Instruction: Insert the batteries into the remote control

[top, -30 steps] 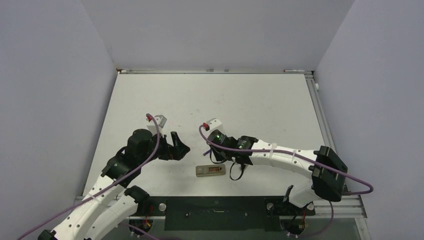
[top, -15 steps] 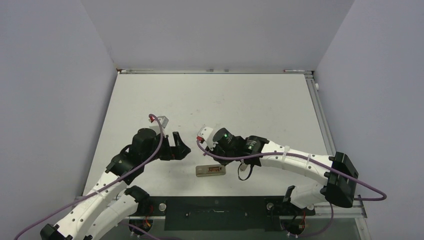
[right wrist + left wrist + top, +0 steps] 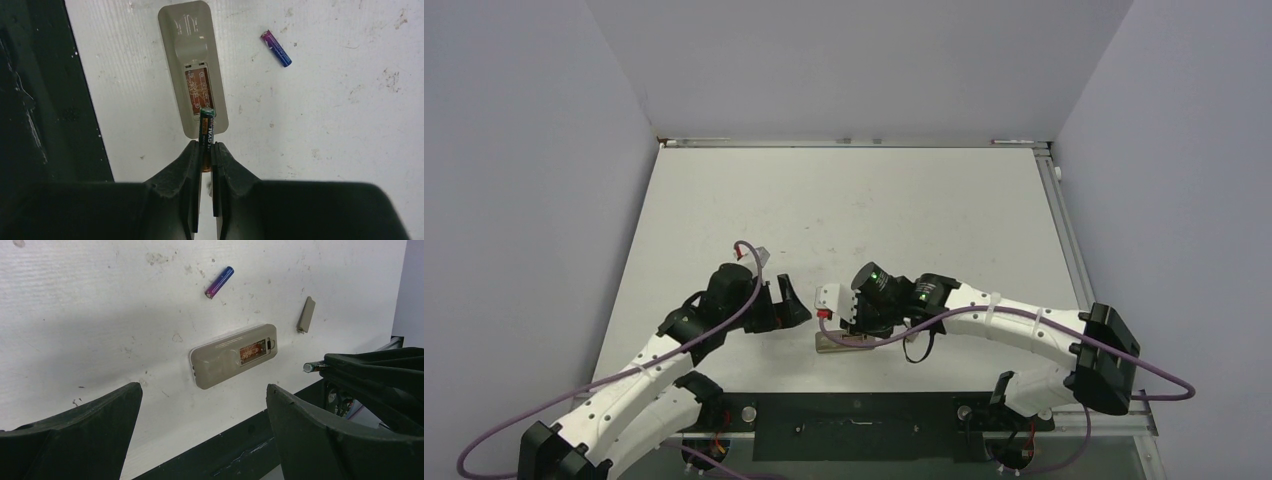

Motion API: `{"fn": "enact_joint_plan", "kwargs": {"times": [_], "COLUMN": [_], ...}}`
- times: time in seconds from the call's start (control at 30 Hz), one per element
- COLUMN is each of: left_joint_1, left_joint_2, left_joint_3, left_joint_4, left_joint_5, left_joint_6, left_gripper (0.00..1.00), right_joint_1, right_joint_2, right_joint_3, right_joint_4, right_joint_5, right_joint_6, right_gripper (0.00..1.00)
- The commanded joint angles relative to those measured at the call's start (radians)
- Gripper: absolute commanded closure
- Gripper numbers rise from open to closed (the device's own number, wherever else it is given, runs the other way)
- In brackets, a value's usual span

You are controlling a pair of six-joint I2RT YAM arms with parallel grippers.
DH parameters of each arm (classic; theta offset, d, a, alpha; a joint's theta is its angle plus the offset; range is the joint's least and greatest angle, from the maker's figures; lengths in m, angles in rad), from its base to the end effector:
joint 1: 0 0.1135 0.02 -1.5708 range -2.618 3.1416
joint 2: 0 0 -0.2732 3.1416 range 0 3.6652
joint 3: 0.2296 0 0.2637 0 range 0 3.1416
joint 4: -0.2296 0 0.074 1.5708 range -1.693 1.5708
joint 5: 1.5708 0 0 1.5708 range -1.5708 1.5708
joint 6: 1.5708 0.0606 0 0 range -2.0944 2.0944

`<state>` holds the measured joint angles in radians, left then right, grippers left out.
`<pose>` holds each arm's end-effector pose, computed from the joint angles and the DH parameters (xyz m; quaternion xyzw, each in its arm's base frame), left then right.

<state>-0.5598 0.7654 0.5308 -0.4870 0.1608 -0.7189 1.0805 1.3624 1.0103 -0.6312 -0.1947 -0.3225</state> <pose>0.1534 -0.1076 0.2131 -0.0392 0.9080 -0.3037 0.2859 0.1305 0.2694 0.2375 -0.6363 0.7095 0.1930 0.2333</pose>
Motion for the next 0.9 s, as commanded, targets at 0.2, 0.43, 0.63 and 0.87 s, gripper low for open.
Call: {"fn": "enact_joint_plan", "kwargs": {"times": [0.2, 0.43, 0.63, 0.87], "left_joint_1": [0.006, 0.006, 0.006, 0.006], "left_joint_2": [0.102, 0.153, 0.174, 0.192], "left_joint_3": [-0.045, -0.055, -0.07, -0.086], "left_joint_4": [0.134, 0.149, 0.167, 0.192], "left_joint_5": [0.097, 0.122, 0.139, 0.151], "left_joint_6": [-0.071, -0.075, -0.078, -0.082], "left_gripper": [0.09, 0.09, 0.09, 0.09], "right_joint_1": [0.013, 0.015, 0.015, 0.015], "right_joint_2": [0.032, 0.09, 0.137, 0.172], "right_joint_3": [-0.038, -0.025, -0.004, 0.021], "right_joint_4": [0.001, -0.017, -0.015, 0.011], "right_joint_5": [-0.038, -0.042, -0.038, -0.017], "right_joint_6": [-0.21, -0.259, -0.275, -0.288], "right_gripper": [0.92, 0.92, 0.92, 0.92]}}
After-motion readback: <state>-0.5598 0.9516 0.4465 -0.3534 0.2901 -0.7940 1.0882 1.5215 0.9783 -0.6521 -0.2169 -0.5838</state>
